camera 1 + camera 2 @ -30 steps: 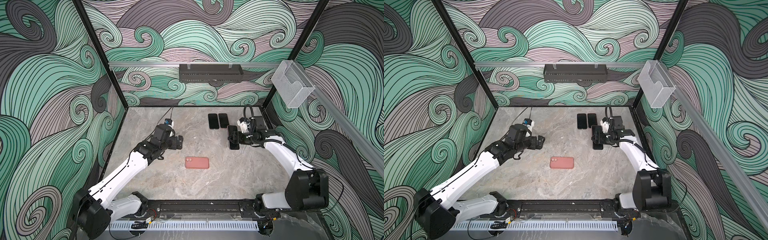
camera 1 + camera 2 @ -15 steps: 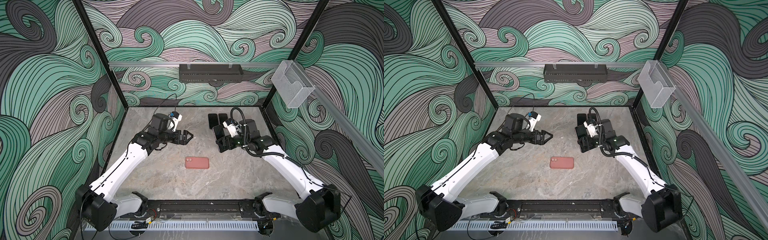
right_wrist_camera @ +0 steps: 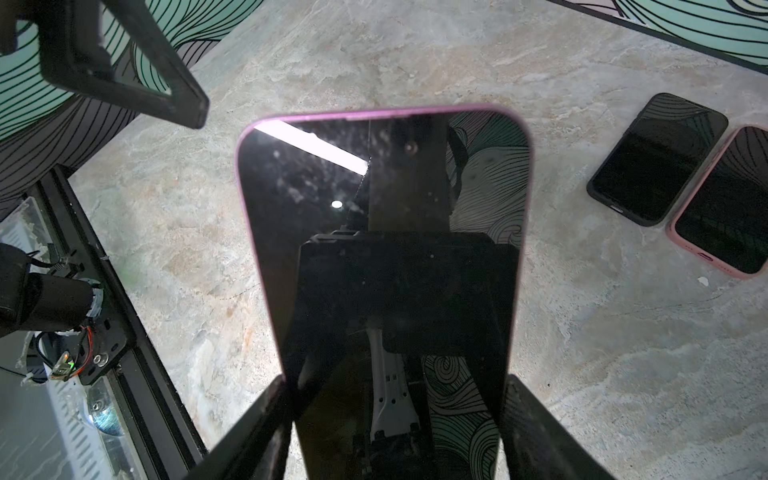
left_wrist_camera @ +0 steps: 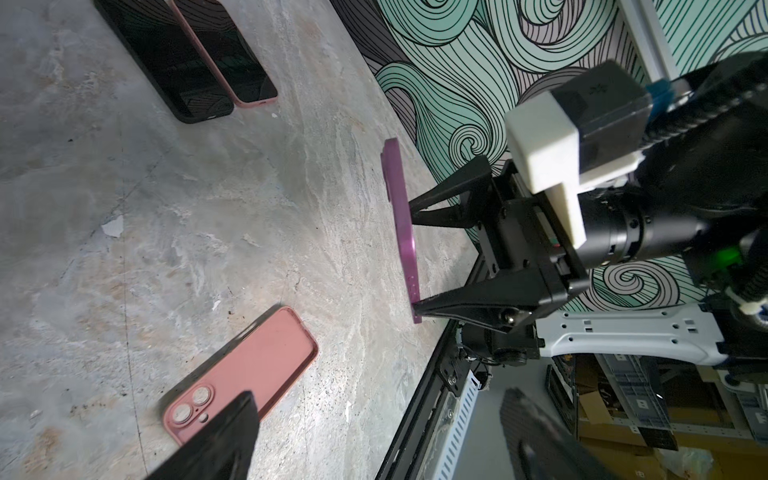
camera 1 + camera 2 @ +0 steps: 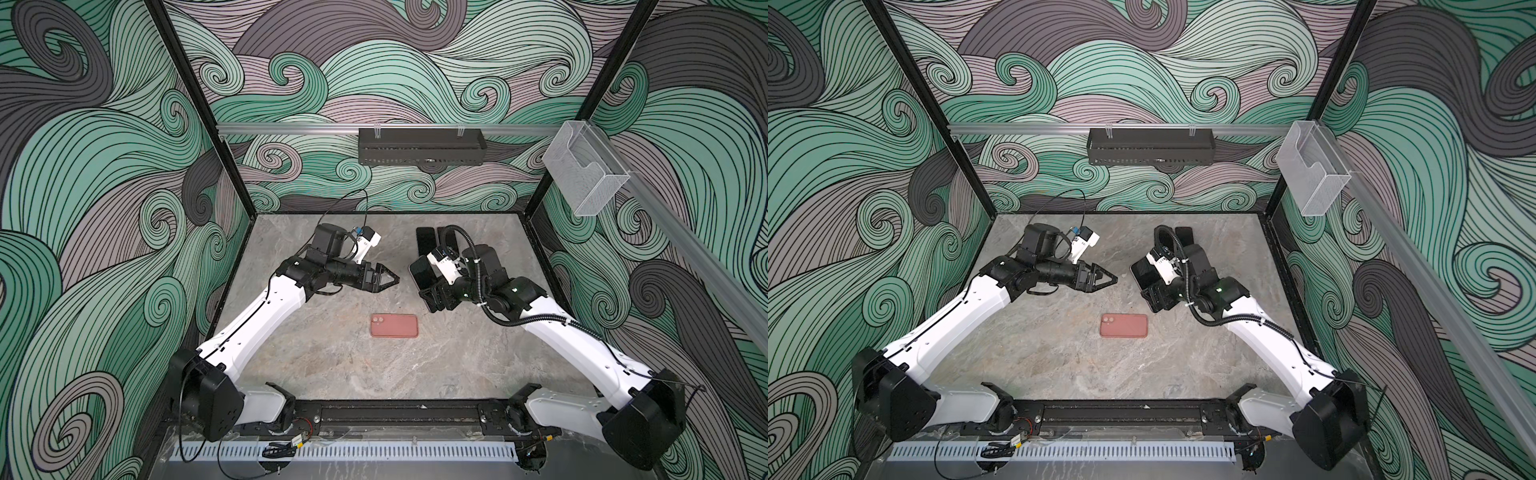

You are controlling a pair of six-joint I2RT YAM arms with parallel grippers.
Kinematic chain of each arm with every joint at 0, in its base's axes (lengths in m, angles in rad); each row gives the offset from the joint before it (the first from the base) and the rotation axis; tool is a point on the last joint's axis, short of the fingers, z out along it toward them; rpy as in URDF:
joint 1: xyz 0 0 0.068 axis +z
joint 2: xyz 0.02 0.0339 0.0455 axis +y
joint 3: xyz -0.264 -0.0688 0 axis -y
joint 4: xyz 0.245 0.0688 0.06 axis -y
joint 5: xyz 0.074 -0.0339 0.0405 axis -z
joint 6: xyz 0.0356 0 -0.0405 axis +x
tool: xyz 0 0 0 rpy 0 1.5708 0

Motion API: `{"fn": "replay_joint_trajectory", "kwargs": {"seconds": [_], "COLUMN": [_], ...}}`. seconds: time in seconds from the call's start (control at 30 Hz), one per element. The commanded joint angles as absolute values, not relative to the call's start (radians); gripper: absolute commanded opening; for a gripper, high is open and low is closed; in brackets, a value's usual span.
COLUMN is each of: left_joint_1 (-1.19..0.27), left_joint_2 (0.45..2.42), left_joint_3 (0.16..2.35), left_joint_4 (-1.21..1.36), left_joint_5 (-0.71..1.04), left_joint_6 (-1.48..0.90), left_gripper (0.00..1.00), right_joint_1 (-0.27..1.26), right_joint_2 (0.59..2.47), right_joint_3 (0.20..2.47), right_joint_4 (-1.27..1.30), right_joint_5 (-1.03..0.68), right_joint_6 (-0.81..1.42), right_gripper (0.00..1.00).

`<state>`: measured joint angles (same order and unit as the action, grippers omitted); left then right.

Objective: Put the phone into the phone case
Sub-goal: 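Grasp the purple edge of the held phone with the left gripper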

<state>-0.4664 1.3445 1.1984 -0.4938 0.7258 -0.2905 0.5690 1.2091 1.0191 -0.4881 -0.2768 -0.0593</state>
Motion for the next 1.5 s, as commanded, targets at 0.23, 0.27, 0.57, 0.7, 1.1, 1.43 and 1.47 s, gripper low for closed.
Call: {"fn": "replay_joint_trajectory", "kwargs": {"seconds": [0.23, 0.27, 0.57, 0.7, 1.1, 1.43, 1.47], "left_joint_1": [-0.462, -0.462, -0.46, -0.461, -0.46, -0.426, -0.416], "left_joint_2": [1.416, 1.416, 1.48, 1.494, 1.486, 1.461, 1.455], "left_joint_3": [1.286, 1.288, 1.305, 1.313, 1.309, 1.297, 1.288], "left_joint_4": [-0.475, -0.474, -0.466, -0.473, -0.471, -0.461, -0.443], "left_joint_5": [0.872, 0.878, 0.903, 0.925, 0.939, 0.875, 0.871], "left_joint_6": [-0.303, -0.306, -0.342, -0.351, -0.367, -0.383, -0.395], "left_gripper": [0.75, 0.73, 0.38, 0.26, 0.0, 0.0, 0.0], "right_joint_1": [0.659, 0.669, 0.736, 0.755, 0.769, 0.768, 0.768], "right_joint_2": [1.21, 1.214, 1.256, 1.267, 1.278, 1.223, 1.216], "right_joint_3": [1.107, 1.11, 1.143, 1.142, 1.133, 1.087, 1.086], "right_joint_4": [-0.486, -0.483, -0.477, -0.469, -0.458, -0.458, -0.468], "right_joint_5": [-0.222, -0.213, -0.178, -0.154, -0.107, -0.136, -0.143], "right_joint_6": [-0.144, -0.149, -0.172, -0.172, -0.164, -0.121, -0.116], "right_gripper": [0.5, 0.5, 0.5, 0.5, 0.58, 1.0, 1.0]}}
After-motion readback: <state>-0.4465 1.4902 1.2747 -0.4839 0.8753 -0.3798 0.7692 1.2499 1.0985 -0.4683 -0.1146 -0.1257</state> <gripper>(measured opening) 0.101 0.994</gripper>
